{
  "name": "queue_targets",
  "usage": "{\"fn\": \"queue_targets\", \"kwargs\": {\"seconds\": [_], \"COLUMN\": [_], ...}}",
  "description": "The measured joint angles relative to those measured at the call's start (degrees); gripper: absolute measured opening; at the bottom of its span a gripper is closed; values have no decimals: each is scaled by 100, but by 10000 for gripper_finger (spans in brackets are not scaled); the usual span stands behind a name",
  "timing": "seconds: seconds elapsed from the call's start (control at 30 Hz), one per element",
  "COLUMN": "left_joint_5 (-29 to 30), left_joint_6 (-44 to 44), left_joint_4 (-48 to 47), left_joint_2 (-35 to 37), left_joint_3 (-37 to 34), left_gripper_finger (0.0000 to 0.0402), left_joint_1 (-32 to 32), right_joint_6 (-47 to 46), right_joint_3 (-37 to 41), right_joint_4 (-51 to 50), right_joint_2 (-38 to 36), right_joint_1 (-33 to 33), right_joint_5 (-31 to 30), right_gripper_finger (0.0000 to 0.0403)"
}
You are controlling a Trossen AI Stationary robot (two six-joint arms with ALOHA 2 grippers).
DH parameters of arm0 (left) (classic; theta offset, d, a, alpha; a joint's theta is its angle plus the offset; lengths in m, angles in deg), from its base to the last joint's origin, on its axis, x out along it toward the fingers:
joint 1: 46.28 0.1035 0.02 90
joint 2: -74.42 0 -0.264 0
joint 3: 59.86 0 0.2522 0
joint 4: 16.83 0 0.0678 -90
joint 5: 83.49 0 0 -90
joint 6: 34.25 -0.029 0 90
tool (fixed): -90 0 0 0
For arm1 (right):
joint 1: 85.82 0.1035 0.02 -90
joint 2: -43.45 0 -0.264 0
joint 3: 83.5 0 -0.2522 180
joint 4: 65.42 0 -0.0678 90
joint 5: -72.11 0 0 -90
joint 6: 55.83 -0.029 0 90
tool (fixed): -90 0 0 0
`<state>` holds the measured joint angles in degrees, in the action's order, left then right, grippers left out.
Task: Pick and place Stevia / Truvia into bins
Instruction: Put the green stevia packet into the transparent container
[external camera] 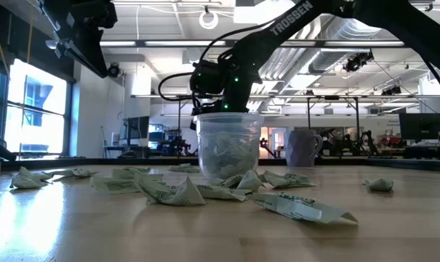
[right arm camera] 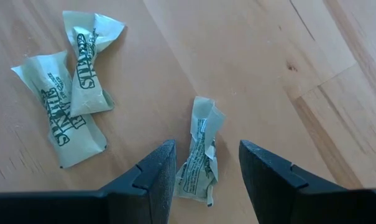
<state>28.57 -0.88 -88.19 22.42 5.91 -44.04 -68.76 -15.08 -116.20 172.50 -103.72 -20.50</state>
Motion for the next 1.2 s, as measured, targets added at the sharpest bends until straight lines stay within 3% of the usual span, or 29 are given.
{"fn": "queue_targets", "kwargs": {"seconds": [1.2], "left_joint_5": [-66], "left_joint_6": [145], "left_joint_4": [2], "left_joint_2": [0], "left_joint_3": [0], "left_gripper_finger": [74], "left_joint_1": [-1], "right_joint_6": [-472], "right_joint_3": [0], "right_joint_4": [-87], "right_joint_2": [0], "right_joint_1": [-1], "right_joint_5": [-13], "right_gripper_finger": [167]}}
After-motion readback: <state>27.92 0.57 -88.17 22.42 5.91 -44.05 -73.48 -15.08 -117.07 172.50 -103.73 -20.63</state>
